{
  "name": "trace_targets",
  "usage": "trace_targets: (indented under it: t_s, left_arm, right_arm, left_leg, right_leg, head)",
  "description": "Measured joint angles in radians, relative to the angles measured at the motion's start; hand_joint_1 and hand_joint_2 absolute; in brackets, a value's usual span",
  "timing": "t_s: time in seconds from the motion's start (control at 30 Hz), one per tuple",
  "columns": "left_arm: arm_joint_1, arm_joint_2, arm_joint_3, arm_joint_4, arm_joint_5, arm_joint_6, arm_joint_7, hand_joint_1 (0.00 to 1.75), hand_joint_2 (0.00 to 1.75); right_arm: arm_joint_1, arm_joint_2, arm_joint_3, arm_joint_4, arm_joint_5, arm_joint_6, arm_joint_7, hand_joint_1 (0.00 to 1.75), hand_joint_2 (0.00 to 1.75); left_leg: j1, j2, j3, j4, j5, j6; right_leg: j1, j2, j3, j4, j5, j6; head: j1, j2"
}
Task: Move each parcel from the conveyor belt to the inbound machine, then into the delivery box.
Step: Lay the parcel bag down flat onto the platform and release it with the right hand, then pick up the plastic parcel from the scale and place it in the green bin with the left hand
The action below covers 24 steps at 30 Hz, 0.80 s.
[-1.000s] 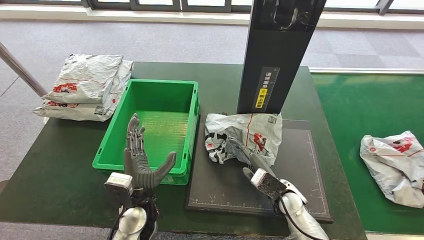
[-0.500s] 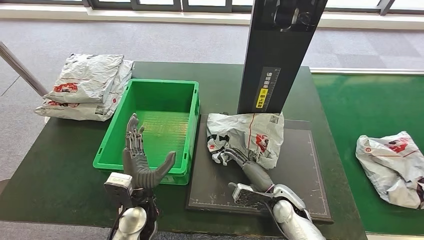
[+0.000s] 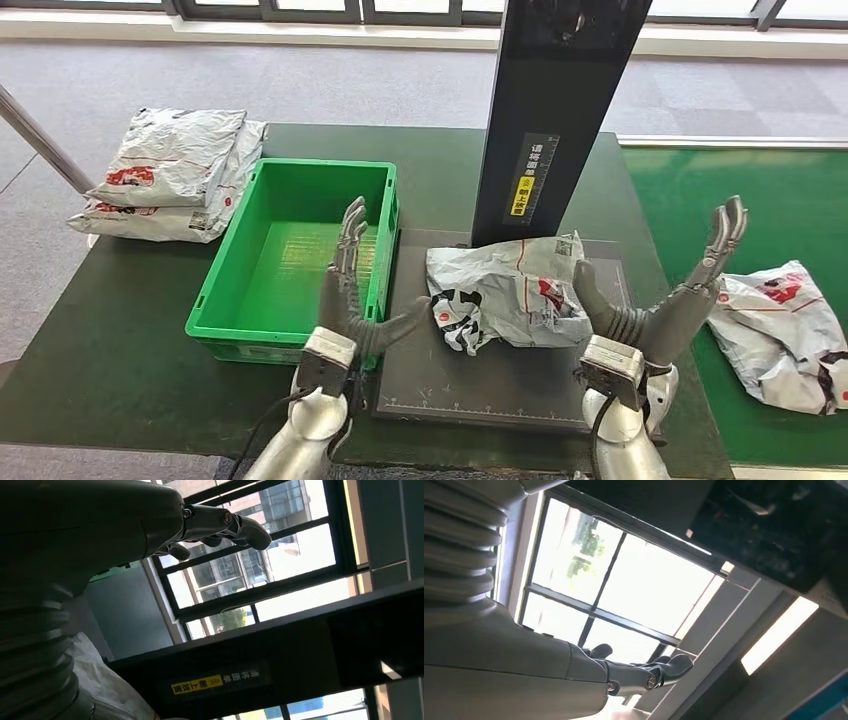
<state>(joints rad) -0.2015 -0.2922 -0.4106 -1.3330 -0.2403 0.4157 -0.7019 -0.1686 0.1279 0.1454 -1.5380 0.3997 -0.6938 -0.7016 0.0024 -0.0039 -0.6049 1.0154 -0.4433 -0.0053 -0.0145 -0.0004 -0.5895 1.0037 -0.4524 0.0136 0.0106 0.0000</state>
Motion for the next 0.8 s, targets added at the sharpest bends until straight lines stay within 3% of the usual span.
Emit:
trace_targets:
  t_s: [0.27,0.57,0.67,0.8]
  left_arm:
    - [-0.212,-0.061,-0.100,0.314,-0.016,0.087,0.000,0.00,1.75]
    - [-0.311,-0.080,-0.192,0.504,0.036,0.058,0.013,0.00,1.75]
    - [-0.355,-0.083,-0.264,0.577,0.069,-0.010,0.105,0.00,1.75]
    - [-0.404,-0.086,-0.434,0.659,0.113,-0.021,0.291,0.00,1.75]
  right_arm:
    - [-0.045,0.000,-0.001,-0.022,-0.082,-0.001,0.001,0.00,1.75]
    - [-0.047,0.008,-0.015,-0.048,-0.019,-0.003,0.001,0.00,1.75]
    - [-0.058,0.025,-0.037,-0.054,0.012,-0.004,0.001,0.00,1.75]
    - [-0.081,0.037,-0.042,-0.046,-0.002,-0.004,0.002,0.00,1.75]
  left_leg:
    - [0.000,0.000,0.000,0.000,0.002,0.000]
    - [0.000,0.000,0.000,0.000,0.002,-0.001]
    - [0.000,0.000,-0.001,0.000,0.002,0.000]
    - [0.000,0.001,-0.001,0.000,0.002,0.000]
  right_leg:
    - [0.000,0.000,0.001,0.000,0.002,0.000]
    - [0.000,0.000,-0.001,0.000,0.002,0.000]
    - [0.000,0.000,-0.001,0.000,0.002,0.000]
    - [0.000,0.001,-0.001,0.000,0.002,0.000]
  head:
    - [0.000,0.000]
    - [0.000,0.000]
    - [0.000,0.000]
    - [0.000,0.000]
